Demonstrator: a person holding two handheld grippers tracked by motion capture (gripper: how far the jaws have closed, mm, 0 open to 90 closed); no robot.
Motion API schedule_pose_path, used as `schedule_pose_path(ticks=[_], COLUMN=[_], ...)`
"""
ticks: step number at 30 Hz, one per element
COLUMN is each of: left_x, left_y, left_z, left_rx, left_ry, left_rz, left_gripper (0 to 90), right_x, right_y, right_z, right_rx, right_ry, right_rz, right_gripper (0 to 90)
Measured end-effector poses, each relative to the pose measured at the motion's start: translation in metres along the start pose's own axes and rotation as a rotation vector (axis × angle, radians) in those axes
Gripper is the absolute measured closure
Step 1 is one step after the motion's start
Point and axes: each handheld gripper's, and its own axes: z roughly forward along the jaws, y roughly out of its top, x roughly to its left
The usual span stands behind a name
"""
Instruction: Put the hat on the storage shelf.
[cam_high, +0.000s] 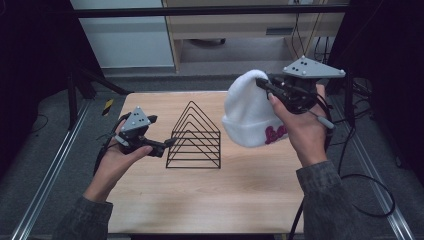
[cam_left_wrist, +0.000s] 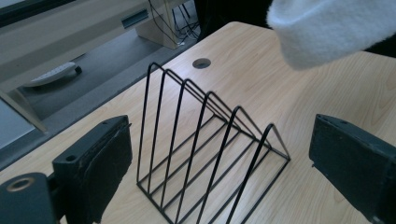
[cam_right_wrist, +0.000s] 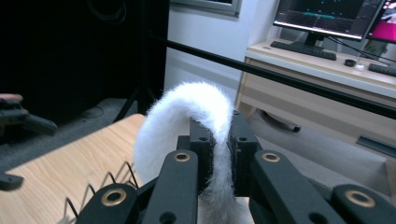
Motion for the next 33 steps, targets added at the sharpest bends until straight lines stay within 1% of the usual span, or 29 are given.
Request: schedule_pose_path(ticks=[1,2,4,7,8,9,11,14,16,17,21,22,25,26,28,29,30,32,33], left_x=[0.001,0.002,0.005,0.008,0.008,0.009,0.01,0.011,0.011,0.011,0.009,0.009,0.009,0.009,0.007,0.006,0.006,0.007,0.009], left_y=[0.002,0.003,0.006,0.01,0.011,0.012,0.013,0.016,0.018,0.018,0.02,0.02,0.02,0.02,0.02,0.02,0.021,0.02,0.019], left_z=[0.0,0.001,0.003,0.003,0.002,0.002,0.003,0.005,0.005,0.005,0.003,0.003,0.003,0.003,0.003,0.003,0.004,0.007,0.01], left_rx=[0.006,-0.003,-0.002,0.001,0.004,0.003,-0.008,-0.022,-0.022,-0.023,-0.043,-0.038,-0.041,-0.039,-0.042,-0.042,-0.047,-0.041,-0.039], left_ry=[0.002,0.001,-0.024,-0.015,-0.015,-0.019,-0.032,-0.043,-0.046,-0.047,-0.059,-0.055,-0.052,-0.051,-0.051,-0.052,-0.055,-0.059,-0.069], left_rz=[0.005,-0.004,-0.021,-0.022,-0.016,-0.015,-0.032,-0.04,-0.031,-0.029,-0.033,-0.025,-0.028,-0.022,-0.021,-0.013,-0.013,-0.012,-0.015], left_gripper=[6.0,6.3,6.9,8.6,8.8,9.1,9.9,11.3,12.3,12.7,12.6,12.7,12.7,12.7,12.7,12.8,12.8,12.8,14.5], right_x=[0.0,0.0,0.001,0.003,0.004,0.005,0.007,0.011,0.015,0.017,0.023,0.024,0.03,0.032,0.037,0.039,0.044,0.046,0.048], right_y=[0.003,0.007,0.013,0.021,0.023,0.026,0.03,0.035,0.038,0.04,0.049,0.051,0.058,0.059,0.061,0.062,0.063,0.064,0.064], right_z=[0.002,0.004,0.008,0.014,0.016,0.018,0.021,0.028,0.032,0.034,0.042,0.044,0.054,0.056,0.061,0.063,0.07,0.072,0.076], right_rx=[-0.004,-0.007,-0.006,-0.008,-0.011,-0.016,-0.026,-0.036,-0.043,-0.053,-0.072,-0.071,-0.072,-0.073,-0.073,-0.071,-0.067,-0.065,-0.065], right_ry=[0.002,0.004,0.001,0.002,0.0,0.003,0.007,0.017,0.022,0.029,0.041,0.045,0.05,0.05,0.051,0.049,0.059,0.059,0.065], right_rz=[0.0,0.001,-0.001,-0.003,-0.012,-0.005,-0.008,0.0,-0.001,0.007,0.012,0.01,0.002,-0.001,0.002,0.004,0.013,0.011,0.014], right_gripper=[83.5,83.5,83.5,83.4,83.4,83.5,83.5,83.4,83.4,83.4,83.4,83.4,83.4,83.4,83.4,83.4,83.4,83.4,83.4])
